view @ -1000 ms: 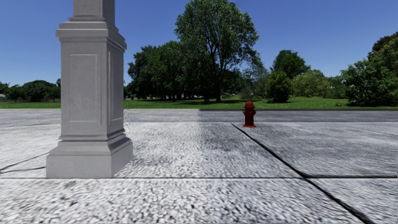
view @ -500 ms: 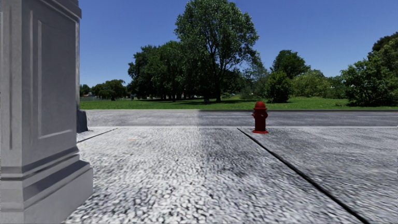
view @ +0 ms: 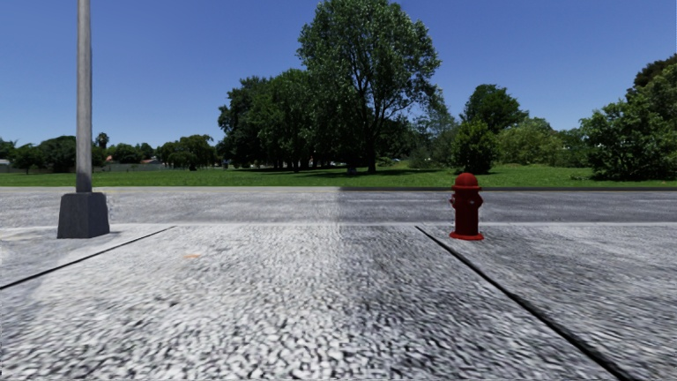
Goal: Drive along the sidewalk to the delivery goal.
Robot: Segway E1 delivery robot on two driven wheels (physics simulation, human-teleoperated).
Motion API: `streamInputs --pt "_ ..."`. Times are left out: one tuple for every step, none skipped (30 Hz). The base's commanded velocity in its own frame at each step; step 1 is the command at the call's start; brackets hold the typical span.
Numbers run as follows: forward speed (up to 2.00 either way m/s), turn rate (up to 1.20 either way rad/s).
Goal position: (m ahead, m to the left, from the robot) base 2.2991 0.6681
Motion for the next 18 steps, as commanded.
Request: streamInputs --pt "1.56 0.21" --pt "1.56 0.30" --pt "1.56 0.36" --pt "1.56 0.37" --pt "1.56 0.37" --pt "1.56 0.38" --pt "1.56 0.38" --pt "1.56 0.38" --pt "1.56 0.38" --pt "1.56 0.38" --pt "1.54 0.38" --pt "1.47 0.38" --pt "1.47 0.38" --pt "1.40 0.38" --pt "1.37 0.38" --pt "1.36 0.38" --pt "1.35 0.38" --pt "1.35 0.38"
